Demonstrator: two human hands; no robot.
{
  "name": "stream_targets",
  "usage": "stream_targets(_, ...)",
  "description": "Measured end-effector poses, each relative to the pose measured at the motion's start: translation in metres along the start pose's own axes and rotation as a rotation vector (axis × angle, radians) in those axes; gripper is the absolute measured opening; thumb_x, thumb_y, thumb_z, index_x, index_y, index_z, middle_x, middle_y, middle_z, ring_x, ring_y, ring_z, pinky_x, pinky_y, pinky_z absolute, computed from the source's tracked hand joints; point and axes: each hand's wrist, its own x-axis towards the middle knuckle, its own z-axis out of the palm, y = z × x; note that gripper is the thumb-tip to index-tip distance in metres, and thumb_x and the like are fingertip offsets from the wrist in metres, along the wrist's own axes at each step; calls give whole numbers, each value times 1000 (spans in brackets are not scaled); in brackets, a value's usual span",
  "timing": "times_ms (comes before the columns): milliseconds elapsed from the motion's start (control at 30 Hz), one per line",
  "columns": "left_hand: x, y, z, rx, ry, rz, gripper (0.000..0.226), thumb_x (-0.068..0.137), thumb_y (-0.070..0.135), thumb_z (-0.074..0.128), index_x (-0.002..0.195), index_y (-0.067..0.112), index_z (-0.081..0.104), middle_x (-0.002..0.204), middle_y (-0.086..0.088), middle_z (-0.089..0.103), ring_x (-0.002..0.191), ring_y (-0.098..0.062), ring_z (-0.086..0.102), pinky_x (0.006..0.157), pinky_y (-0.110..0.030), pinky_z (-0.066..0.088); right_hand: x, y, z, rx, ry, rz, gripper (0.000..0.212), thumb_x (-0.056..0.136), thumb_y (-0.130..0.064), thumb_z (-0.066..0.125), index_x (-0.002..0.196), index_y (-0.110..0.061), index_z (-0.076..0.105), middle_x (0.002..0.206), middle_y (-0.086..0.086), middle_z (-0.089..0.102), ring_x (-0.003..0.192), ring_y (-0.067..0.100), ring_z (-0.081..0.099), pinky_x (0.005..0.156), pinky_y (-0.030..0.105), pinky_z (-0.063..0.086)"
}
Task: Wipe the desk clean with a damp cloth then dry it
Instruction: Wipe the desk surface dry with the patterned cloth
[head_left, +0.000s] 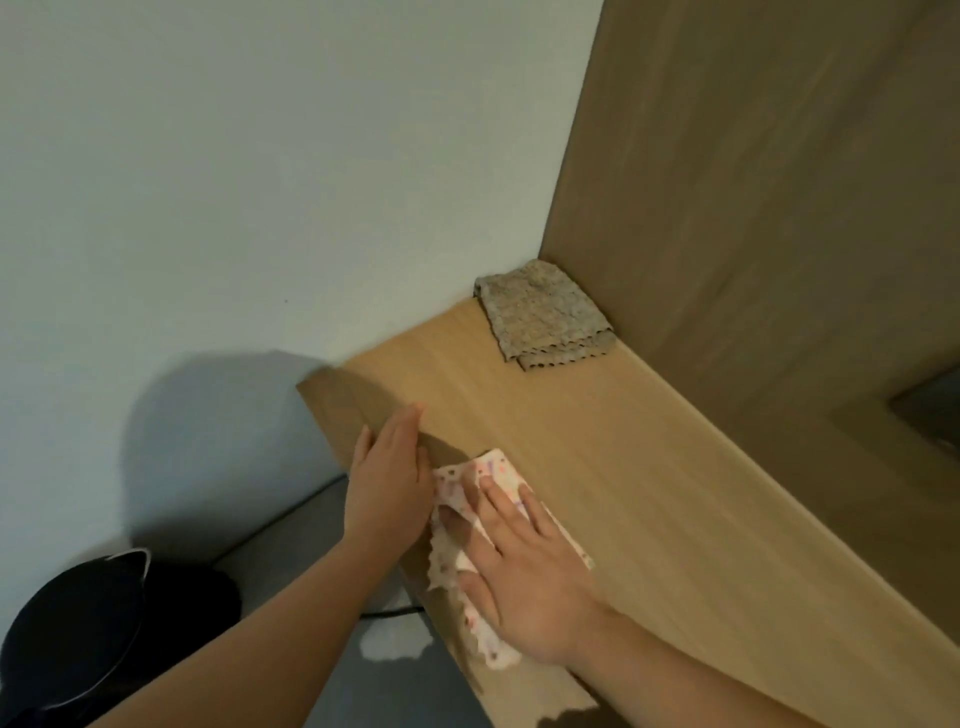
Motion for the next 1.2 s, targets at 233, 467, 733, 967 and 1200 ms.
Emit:
stream_targets(233, -6, 0, 24, 473, -117, 59, 83, 77, 55, -19, 149, 18, -1, 157, 1, -6, 142, -16, -15, 112, -40, -13, 28, 108, -14, 211, 56, 770, 58, 98, -45, 9, 149, -23, -7, 154, 2, -23, 140, 23, -22, 115, 45, -10)
stream_targets(467, -5, -6, 29, 477, -92, 66, 79, 80, 48, -17, 149, 18, 4, 157, 1, 1, 143, -15, -10, 114, -41, -8, 48, 85, -13, 103, 60, 334, 58, 100, -42, 14, 145, -25, -18, 154, -3, -17, 139, 16, -21, 115, 47, -3)
stream_targets(733, -5, -6, 29, 461, -63, 90, 72, 87, 47, -6, 147, 14, 18, 155, -3, 15, 144, -18, 3, 113, -42, -4, 51, 72, -12, 144, 68, 411, 60, 94, -50, 1, 147, -25, -13, 147, -3, -27, 138, 19, -26, 111, 39, -16)
stream_targets(967, -4, -8, 33, 490, -64, 89, 74, 86, 49, -7, 148, 15, 15, 156, -2, 11, 144, -17, 0, 115, -43, -3, 26, 146, -16, 183, 26, 740, 56, 97, -48, 5, 147, -30, -10, 155, -2, -15, 141, 17, -19, 115, 44, -6)
stream_targets(1200, -7, 0, 27, 575, -111, 103, 71, 87, 50, -11, 148, 25, 14, 156, -7, 12, 144, -25, 1, 114, -48, -1, -40, 4, 13, 88, 27, 106, 54, 94, -49, 26, 144, -30, 32, 149, 2, 33, 138, 33, 25, 103, 57, 16)
